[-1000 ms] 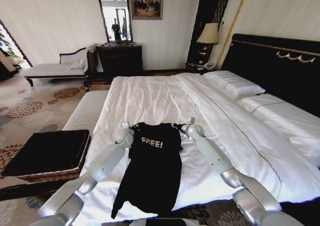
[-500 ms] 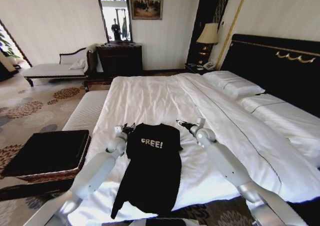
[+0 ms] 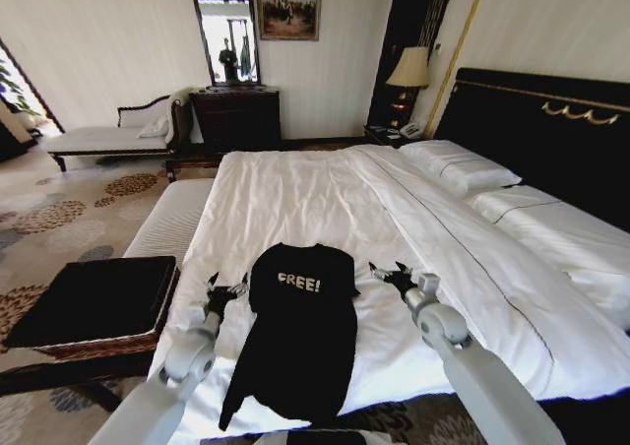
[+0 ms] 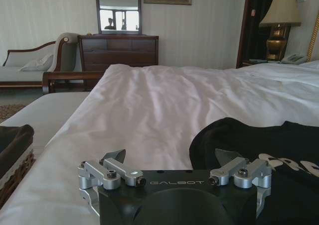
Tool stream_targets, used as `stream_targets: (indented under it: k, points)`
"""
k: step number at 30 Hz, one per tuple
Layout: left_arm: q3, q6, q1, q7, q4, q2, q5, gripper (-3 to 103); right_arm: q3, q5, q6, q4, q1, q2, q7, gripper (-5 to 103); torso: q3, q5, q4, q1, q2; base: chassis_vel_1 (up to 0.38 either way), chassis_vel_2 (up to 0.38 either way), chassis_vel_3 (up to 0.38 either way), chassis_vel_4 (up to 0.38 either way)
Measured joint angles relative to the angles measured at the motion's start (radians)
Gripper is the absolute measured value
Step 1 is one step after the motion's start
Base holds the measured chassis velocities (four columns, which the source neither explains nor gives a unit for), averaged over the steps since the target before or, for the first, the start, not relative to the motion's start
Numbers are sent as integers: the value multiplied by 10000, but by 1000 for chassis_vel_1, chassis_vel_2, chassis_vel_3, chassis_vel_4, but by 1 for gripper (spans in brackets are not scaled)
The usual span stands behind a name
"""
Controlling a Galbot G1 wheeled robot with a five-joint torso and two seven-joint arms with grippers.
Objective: Fold the clothes on the bed and place them into the basket.
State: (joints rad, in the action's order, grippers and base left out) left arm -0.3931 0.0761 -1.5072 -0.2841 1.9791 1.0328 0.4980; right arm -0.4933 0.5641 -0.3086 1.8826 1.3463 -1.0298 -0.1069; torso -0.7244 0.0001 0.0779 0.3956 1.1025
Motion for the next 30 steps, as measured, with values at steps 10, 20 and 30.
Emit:
stream_targets:
  k: [10, 20, 30]
  points:
    - [-607, -655, -2026, 477, 866, 601, -498, 100, -694, -368, 105, 749, 1413, -964, 180, 100, -3, -2, 1, 5, -2, 47, -48, -47, 52]
    - [-721, -1526, -3930, 798, 1339, 533, -897, 100, -756, -376, 147, 895, 1940, -1334, 205, 100, -3, 1, 1, 4, -3, 165, -151, -159, 150]
    - [-943, -3094, -5844, 939, 1273, 494, -2359, 100, -342, -569, 547, 668, 2175, -1732, 202, 100, 1, -3, 0, -4, 3, 106, -106, -110, 99]
